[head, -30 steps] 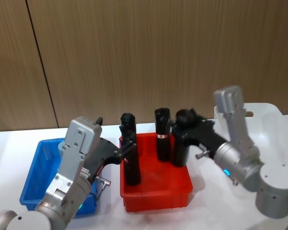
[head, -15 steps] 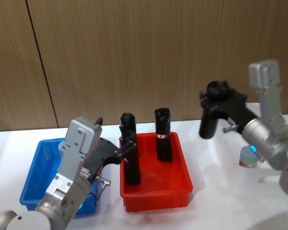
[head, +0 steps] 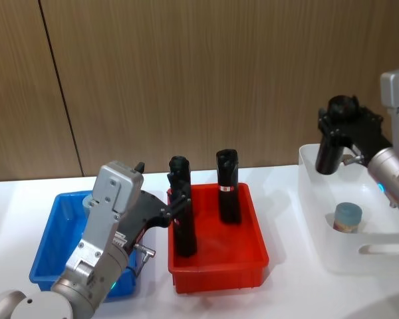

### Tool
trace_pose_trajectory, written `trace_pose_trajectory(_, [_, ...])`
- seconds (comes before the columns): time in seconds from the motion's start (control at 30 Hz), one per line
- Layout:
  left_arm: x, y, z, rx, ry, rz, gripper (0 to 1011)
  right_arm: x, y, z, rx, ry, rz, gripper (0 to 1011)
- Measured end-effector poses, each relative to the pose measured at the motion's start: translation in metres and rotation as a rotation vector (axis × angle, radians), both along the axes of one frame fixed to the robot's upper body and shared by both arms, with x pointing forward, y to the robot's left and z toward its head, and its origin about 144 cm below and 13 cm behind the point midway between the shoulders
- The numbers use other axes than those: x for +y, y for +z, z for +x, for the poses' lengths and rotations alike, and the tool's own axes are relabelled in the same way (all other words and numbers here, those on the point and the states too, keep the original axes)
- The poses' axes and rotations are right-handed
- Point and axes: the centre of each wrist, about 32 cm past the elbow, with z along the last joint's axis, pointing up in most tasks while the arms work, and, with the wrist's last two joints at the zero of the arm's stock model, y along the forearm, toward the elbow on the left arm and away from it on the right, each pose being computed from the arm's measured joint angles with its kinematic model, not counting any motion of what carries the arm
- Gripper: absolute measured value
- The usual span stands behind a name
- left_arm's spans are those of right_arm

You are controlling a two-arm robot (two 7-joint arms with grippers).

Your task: Pick the cotton swabs from the blue box and place them into the white box.

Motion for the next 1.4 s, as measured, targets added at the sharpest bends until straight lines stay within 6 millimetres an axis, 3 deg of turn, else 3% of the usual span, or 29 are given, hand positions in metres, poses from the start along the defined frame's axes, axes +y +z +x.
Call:
trace_pose_trajectory(0.47, [0.000, 0.000, 0.000, 0.000, 0.000, 0.000, 1000, -0.020, -0.021, 0.030, -0.002, -0.093, -0.041, 525])
trace_pose_trajectory(1.07, [0.000, 0.000, 0.000, 0.000, 0.000, 0.000, 999, -0.023, -0.035, 0.045, -0.015, -0.120, -0.052, 1002])
trace_pose_trajectory(1.4, [0.000, 0.000, 0.000, 0.000, 0.000, 0.000, 1000, -0.023, -0.037, 0.046, -0.025, -0.120, -0.054, 1002])
